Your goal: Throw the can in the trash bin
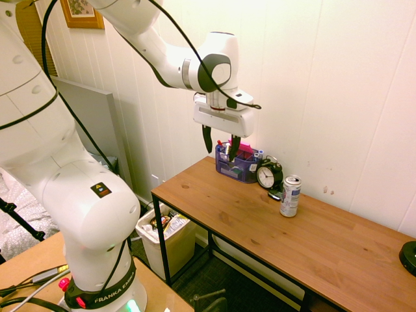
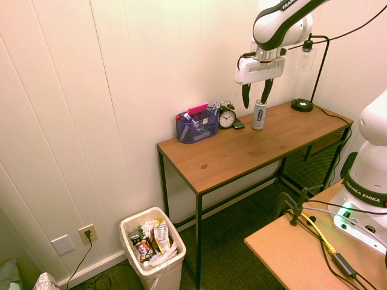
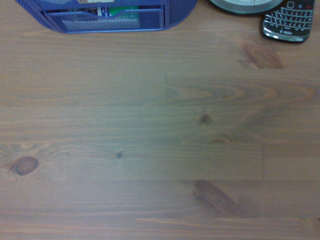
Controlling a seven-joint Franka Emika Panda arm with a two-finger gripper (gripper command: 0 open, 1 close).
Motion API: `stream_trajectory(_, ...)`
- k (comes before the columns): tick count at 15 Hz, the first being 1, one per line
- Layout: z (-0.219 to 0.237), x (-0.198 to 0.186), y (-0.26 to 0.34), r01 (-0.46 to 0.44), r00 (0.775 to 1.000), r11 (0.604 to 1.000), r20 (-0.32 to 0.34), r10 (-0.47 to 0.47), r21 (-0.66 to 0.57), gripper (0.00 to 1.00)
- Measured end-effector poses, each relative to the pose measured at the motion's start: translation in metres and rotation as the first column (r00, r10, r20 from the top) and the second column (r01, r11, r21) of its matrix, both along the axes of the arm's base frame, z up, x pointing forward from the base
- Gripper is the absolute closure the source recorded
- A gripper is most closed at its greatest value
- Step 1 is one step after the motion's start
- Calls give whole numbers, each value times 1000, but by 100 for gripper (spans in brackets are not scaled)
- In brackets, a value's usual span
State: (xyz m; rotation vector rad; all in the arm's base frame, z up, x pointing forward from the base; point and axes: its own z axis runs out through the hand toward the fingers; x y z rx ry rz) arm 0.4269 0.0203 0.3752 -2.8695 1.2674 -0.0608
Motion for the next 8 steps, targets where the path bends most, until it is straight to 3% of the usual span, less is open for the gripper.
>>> stream_trajectory(3,-5,2,-15,34,999,999,-5,-34,16,0)
stream_trajectory(8,-61,25,-118,203,977,978,-76,-200,35,0)
